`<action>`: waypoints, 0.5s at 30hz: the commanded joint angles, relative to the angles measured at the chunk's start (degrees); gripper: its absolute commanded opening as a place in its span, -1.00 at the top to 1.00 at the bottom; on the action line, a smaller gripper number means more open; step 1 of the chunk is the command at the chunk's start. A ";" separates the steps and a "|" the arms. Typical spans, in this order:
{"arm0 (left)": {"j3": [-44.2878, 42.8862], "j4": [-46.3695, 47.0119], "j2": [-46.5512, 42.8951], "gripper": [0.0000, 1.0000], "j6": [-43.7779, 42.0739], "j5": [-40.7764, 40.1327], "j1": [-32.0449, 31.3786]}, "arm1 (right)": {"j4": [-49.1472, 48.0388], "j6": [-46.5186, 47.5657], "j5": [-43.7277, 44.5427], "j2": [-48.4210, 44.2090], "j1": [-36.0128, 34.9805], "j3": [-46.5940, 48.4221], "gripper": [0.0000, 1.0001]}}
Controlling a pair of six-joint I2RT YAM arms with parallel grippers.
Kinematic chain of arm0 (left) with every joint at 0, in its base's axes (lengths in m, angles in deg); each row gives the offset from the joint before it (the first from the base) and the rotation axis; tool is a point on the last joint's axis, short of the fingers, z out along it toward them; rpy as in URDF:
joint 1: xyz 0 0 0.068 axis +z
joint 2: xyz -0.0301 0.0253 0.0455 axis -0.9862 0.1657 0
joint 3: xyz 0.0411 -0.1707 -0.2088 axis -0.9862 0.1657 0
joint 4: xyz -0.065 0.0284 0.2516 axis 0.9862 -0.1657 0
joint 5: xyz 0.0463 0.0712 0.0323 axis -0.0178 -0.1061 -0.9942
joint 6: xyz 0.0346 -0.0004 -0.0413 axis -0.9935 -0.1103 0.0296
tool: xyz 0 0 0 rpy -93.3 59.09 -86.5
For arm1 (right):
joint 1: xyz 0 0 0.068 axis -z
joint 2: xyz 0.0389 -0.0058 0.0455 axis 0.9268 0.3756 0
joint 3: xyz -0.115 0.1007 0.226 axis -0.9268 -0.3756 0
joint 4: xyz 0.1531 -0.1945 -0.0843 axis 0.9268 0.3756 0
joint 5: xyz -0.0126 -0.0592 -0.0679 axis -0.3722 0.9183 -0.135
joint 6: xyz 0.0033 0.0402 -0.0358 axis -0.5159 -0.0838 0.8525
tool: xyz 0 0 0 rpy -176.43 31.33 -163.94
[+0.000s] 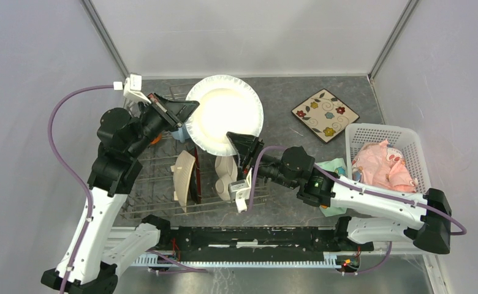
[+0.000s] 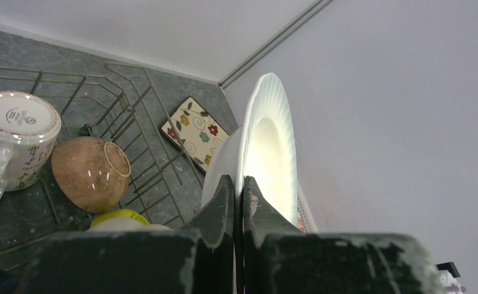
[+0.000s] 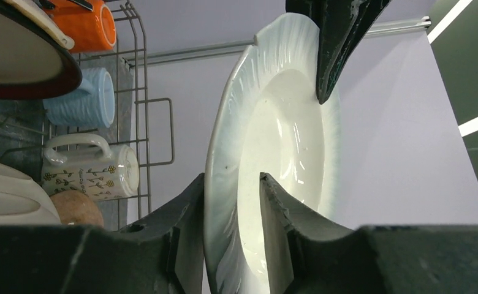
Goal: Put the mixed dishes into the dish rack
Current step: Insert the plate into the dish rack.
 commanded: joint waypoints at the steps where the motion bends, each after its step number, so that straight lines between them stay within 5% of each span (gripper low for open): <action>1: 0.21 8.03 -3.57 0.96 5.15 -0.14 -0.95 | -5.63 -2.76 -0.09 -1.64 0.25 -1.42 0.10; 6: 0.42 7.79 -5.53 0.96 2.73 -8.26 -0.95 | -6.80 -3.89 0.49 -1.96 0.18 -4.09 -0.42; 15: -3.96 4.43 -5.12 0.96 -7.38 -16.56 -0.94 | -7.59 -9.13 -3.14 -4.50 0.12 -5.64 -0.96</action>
